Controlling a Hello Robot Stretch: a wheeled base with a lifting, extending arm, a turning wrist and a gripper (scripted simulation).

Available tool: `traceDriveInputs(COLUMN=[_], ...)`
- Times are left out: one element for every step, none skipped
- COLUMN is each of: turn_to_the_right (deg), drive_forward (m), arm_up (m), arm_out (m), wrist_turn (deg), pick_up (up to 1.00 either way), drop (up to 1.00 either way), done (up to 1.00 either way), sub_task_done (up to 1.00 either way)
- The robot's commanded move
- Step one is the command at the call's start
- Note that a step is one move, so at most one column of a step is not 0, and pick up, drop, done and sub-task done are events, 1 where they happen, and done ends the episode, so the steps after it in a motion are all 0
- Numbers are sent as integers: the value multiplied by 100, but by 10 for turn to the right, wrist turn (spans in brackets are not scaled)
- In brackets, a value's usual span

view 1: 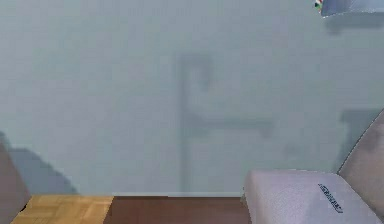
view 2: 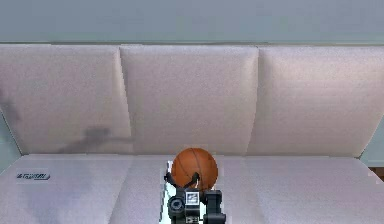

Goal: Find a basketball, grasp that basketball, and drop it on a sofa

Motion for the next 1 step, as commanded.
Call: traceDriveInputs(turn_to_the_right=[0], drive_forward=[0], arm_up=[0], arm_out=[0], wrist_turn=[0], pick_up=[0], drop=[0], done=[100], sub_task_done=[0])
